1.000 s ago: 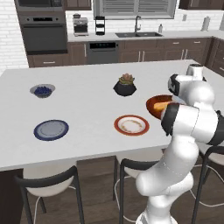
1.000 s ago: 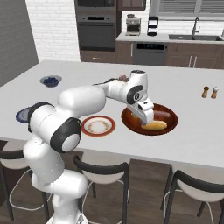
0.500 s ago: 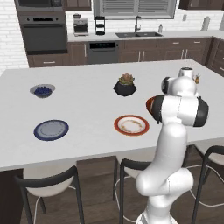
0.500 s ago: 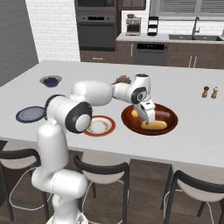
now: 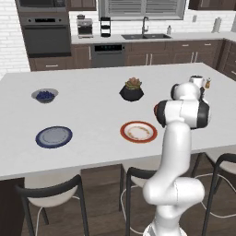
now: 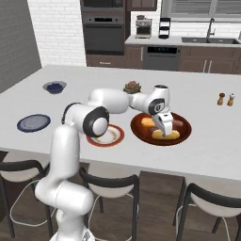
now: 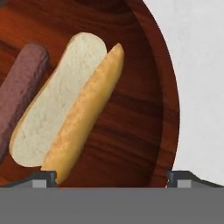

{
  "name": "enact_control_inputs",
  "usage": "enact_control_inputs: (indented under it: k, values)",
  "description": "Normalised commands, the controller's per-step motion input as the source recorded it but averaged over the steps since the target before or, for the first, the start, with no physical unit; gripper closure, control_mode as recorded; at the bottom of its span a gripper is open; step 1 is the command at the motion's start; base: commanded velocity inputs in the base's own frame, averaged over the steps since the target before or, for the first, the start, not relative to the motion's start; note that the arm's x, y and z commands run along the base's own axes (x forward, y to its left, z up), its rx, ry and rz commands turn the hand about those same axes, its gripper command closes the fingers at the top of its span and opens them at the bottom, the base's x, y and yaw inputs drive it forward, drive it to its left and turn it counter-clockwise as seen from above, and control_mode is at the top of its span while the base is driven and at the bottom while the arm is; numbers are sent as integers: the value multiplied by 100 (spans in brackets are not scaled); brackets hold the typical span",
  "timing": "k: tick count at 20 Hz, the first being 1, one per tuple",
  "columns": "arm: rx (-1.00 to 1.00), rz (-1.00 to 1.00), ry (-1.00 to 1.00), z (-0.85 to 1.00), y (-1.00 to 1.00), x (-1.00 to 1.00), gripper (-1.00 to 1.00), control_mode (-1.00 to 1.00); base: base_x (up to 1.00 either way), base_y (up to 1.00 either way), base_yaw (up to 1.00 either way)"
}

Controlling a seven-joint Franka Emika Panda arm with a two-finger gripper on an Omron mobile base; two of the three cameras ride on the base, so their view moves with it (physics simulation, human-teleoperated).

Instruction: Place one bun and one sausage from the bowl on each plate.

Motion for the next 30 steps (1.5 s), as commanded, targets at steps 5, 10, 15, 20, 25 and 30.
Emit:
enact_control_inputs:
  k: [5,10,15,20,25,30]
  values:
    - [0,-5,0,-25,-5,43,-100,-100,0,0,0]
    - [0,-5,0,-26,-1,24,-100,-100,0,0,0]
    - [0,-3,-2,-31,0,7,-100,-100,0,0,0]
    - [0,0,-15,-42,1,0,100,-100,0,0,0]
    - [1,-5,-19,12,0,-19,100,-100,0,0,0]
    - [0,-9,-18,92,23,-76,100,-100,0,0,0]
